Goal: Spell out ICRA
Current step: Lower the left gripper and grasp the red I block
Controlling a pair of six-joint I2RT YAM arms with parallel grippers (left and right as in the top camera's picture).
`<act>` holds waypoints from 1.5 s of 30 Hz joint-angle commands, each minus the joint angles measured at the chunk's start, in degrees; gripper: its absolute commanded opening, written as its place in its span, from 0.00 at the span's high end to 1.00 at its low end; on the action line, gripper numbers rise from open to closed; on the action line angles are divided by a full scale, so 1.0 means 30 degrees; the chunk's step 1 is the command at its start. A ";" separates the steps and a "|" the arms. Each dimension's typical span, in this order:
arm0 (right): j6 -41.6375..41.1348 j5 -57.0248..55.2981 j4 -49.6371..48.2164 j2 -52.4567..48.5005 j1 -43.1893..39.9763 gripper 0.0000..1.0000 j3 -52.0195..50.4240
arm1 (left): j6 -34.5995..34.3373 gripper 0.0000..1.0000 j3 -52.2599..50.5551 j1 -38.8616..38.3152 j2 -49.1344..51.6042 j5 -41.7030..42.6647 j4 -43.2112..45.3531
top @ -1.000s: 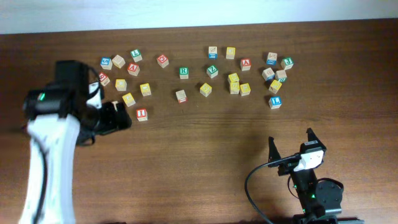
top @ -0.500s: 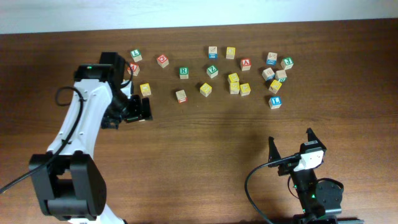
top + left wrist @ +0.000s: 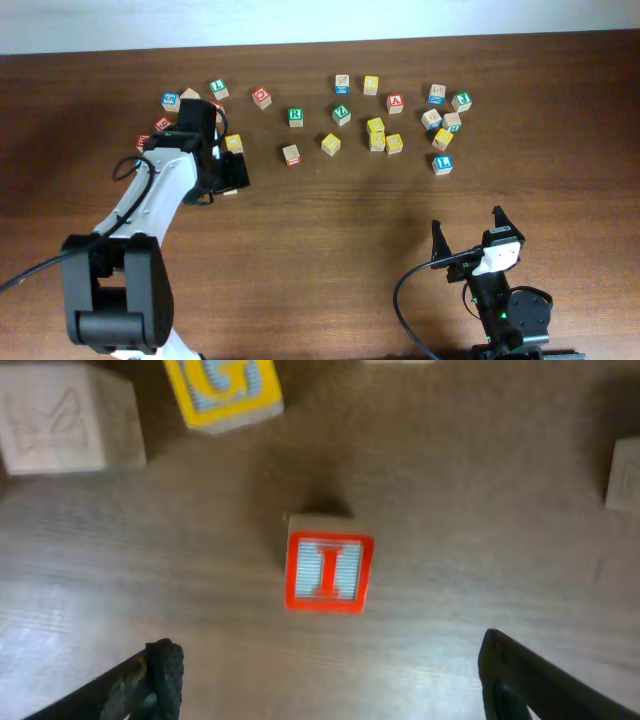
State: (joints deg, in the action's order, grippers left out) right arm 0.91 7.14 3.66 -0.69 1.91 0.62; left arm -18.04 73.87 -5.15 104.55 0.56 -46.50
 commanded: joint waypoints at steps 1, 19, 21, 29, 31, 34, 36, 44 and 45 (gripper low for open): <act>0.0058 -0.0080 0.0138 0.0131 0.0109 0.02 -0.0102 | -0.0189 0.20 -0.1151 -0.0036 0.0204 -0.0211 0.1785; 0.0066 -0.0080 0.0138 0.0131 0.0109 0.02 -0.0102 | -0.0080 0.27 -0.2186 -0.0044 0.1858 -0.1625 0.4860; 0.0066 -0.0080 0.0138 0.0124 0.0109 0.02 -0.0102 | 0.0401 0.30 -0.2186 -0.0044 0.1865 -0.1559 0.5042; 0.0066 -0.0080 0.0138 0.0131 0.0109 0.02 -0.0102 | 0.0831 0.43 -0.2186 -0.0619 0.2739 -0.1574 0.5508; 0.0058 -0.0080 0.0138 0.0131 0.0109 0.02 -0.0102 | 0.0831 0.47 -0.2186 -0.0699 0.3045 -0.1639 0.5654; 0.0066 -0.0080 0.0138 0.0124 0.0109 0.02 -0.0102 | 0.0831 0.61 -0.2186 -0.0699 0.3045 -0.1639 0.5785; 0.0066 -0.0080 0.0138 0.0124 0.0109 0.02 -0.0102 | 0.0831 0.65 -0.2186 -0.0699 0.3045 -0.1639 0.5785; 0.0066 -0.0080 0.0138 0.0124 0.0109 0.02 -0.0102 | 0.0823 0.78 -0.2178 -0.0699 0.3038 -0.1617 0.5697; 0.0066 -0.0080 0.0138 0.0131 0.0109 0.02 -0.0102 | 0.0823 0.79 -0.2178 -0.0699 0.3038 -0.1617 0.5676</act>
State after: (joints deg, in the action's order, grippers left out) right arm 0.93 7.14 3.66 -0.69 1.91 0.62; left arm -15.68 67.79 -7.07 111.22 -4.73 -28.86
